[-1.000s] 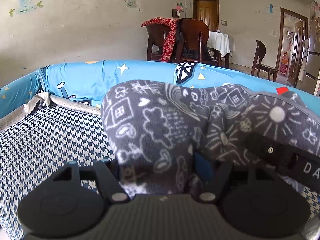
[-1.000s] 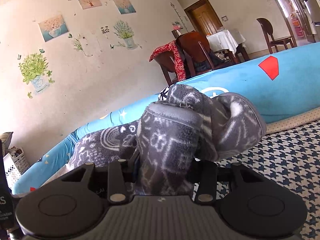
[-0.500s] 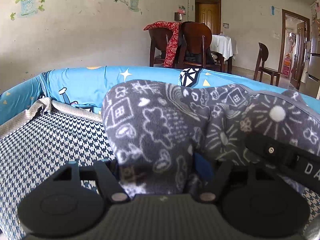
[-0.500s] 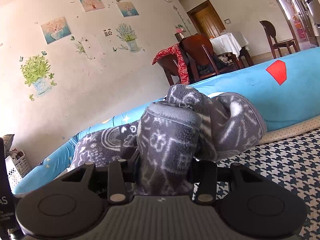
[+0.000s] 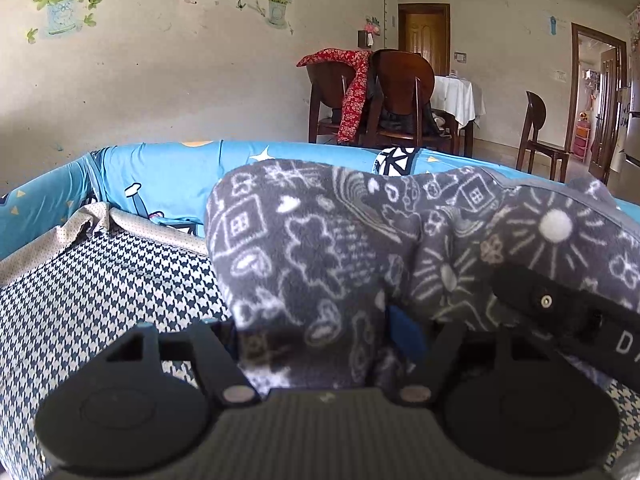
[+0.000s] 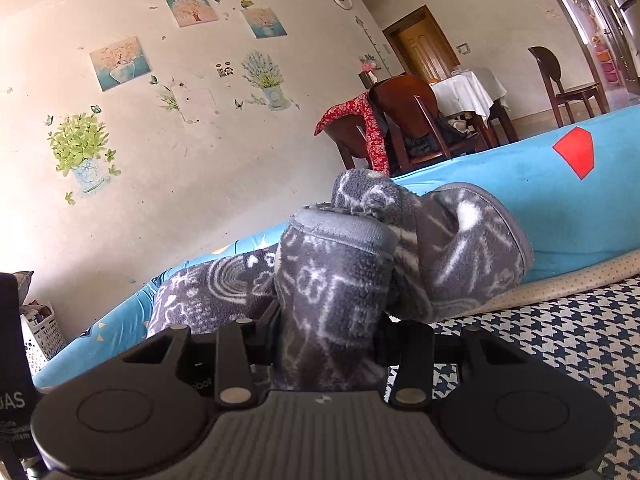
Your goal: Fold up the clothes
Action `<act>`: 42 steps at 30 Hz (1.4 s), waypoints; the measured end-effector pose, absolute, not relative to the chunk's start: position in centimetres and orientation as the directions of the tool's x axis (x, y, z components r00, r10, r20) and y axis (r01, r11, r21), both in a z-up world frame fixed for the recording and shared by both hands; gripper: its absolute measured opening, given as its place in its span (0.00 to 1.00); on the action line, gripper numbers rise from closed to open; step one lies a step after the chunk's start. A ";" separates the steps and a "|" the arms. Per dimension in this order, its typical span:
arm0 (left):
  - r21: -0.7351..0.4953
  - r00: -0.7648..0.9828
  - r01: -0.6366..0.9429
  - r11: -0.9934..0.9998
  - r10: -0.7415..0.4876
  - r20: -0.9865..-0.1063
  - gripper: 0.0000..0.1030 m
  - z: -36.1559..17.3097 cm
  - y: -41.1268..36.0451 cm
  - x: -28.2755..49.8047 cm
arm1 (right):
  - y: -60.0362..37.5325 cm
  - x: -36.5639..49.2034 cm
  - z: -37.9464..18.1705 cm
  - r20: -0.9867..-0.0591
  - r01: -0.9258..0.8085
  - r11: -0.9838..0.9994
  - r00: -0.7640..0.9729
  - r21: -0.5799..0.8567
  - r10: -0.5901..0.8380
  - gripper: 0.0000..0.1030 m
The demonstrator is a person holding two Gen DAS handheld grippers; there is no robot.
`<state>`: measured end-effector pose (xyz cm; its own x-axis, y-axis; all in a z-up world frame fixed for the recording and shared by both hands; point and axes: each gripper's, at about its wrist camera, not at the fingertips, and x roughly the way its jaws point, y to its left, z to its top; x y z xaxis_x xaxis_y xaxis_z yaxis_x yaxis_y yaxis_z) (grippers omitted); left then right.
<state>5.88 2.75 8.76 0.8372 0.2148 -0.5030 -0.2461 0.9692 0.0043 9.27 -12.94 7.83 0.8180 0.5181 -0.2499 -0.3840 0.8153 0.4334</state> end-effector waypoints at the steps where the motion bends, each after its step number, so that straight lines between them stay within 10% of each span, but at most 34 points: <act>1: 0.005 0.837 -0.248 0.969 0.217 -0.502 0.68 8.7 2.8 6.0 | -12.9 9.4 7.8 -0.249 -0.385 0.815 0.818 0.434 0.519 0.43; 42: 0.063 0.774 -0.280 0.958 0.264 -0.576 0.68 3.3 6.8 13.7 | -9.8 14.3 2.2 -0.306 -0.288 0.787 0.806 0.545 0.507 0.42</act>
